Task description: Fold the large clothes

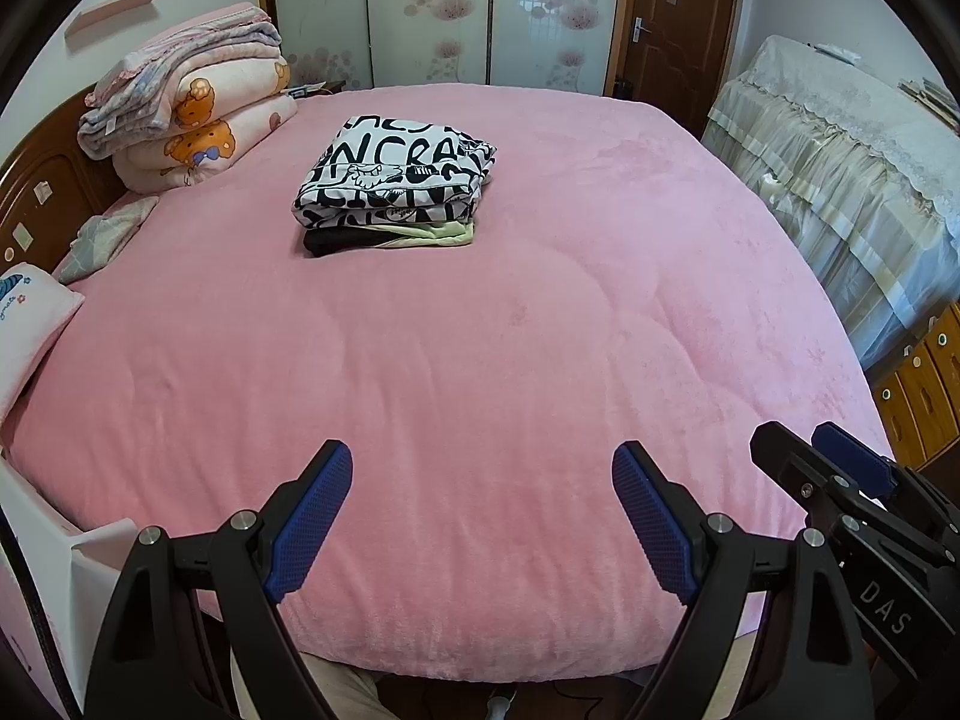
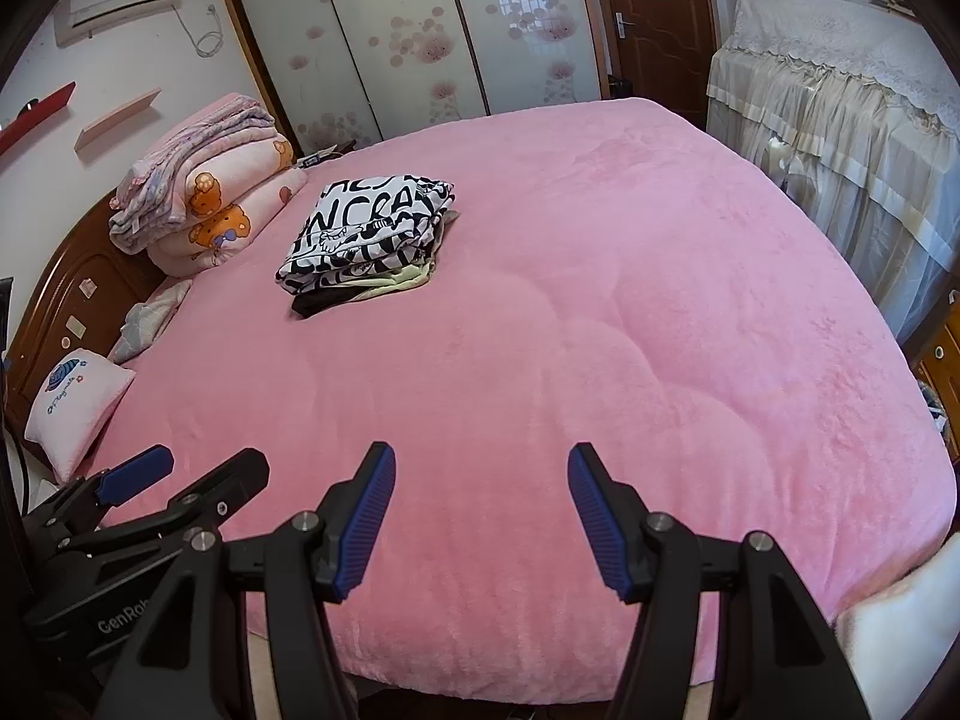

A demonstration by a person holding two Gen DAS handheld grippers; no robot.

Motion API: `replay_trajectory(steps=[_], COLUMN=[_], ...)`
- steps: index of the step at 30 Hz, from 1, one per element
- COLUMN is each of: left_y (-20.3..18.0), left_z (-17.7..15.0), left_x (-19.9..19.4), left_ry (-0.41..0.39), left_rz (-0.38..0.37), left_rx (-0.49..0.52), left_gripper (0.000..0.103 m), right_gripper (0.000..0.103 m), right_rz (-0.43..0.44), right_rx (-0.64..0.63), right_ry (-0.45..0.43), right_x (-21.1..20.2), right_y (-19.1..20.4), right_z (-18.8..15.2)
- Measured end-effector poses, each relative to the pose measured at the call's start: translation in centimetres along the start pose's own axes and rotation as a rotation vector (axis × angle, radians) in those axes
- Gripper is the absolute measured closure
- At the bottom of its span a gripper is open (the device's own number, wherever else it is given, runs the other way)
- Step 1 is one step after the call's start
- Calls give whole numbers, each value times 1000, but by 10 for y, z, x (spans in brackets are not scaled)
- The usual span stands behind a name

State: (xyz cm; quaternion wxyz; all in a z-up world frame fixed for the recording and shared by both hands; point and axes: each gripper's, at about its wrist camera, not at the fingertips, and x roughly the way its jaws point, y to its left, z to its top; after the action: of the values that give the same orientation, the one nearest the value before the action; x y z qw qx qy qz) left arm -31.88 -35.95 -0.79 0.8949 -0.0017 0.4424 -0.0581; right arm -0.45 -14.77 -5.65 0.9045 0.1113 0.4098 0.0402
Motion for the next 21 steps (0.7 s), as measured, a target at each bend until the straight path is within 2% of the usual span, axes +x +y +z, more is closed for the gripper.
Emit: replay_trajectory(steps=[21], left_y=[-3], left_z=[3], left_x=[13], left_ry=[40], left_rz=[-10], left_rx=[-11], left_gripper=[18], right_gripper=[43], right_rz=[-23], right_rx=[-10], right_ry=[7], right_x=[11], right_y=[-1], right_z=[1])
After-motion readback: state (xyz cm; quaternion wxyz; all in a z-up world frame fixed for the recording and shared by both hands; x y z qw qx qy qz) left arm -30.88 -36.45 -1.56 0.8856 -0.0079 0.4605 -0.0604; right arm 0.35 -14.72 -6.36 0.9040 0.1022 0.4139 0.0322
